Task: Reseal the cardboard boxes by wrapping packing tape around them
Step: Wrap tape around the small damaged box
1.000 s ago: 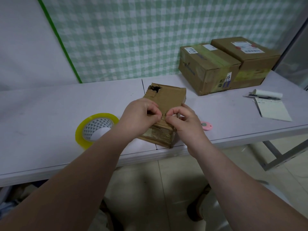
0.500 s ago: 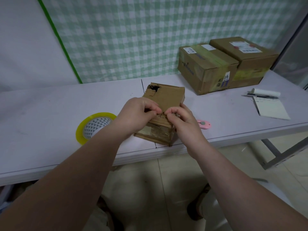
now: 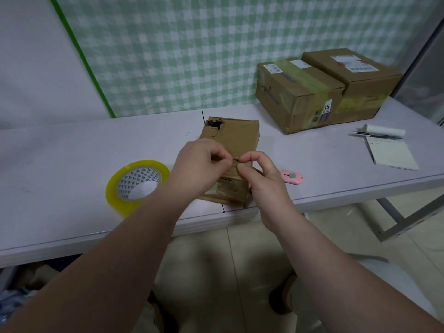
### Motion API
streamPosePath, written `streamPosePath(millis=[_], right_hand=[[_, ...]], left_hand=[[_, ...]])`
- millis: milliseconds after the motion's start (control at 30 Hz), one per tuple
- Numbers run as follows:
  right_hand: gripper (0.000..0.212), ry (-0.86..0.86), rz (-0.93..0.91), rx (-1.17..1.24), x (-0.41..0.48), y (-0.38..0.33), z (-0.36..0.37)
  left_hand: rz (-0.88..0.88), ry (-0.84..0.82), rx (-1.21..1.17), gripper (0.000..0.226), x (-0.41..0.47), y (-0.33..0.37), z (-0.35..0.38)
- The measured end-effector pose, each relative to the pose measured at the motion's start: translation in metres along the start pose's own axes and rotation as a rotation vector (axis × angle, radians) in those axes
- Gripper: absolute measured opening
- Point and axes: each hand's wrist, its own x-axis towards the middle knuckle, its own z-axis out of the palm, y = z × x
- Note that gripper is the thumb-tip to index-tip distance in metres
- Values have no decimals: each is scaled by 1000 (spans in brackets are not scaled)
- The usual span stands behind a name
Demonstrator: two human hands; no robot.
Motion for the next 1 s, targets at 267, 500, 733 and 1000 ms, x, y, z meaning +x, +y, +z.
streamPosePath(millis=[267, 500, 733, 1000], right_hand=[[14, 39, -16, -45, 3, -5, 8], [24, 26, -71, -155, 7, -1, 7], [13, 49, -111, -205, 7, -1, 7], [21, 25, -121, -245, 4, -3, 2]], left_hand=[[-91, 69, 40, 14, 0, 1, 9], [-104, 78, 38, 22, 0, -6, 11], [-93, 78, 34, 28, 1, -8, 12], [-29, 70, 35, 16, 0, -13, 15]])
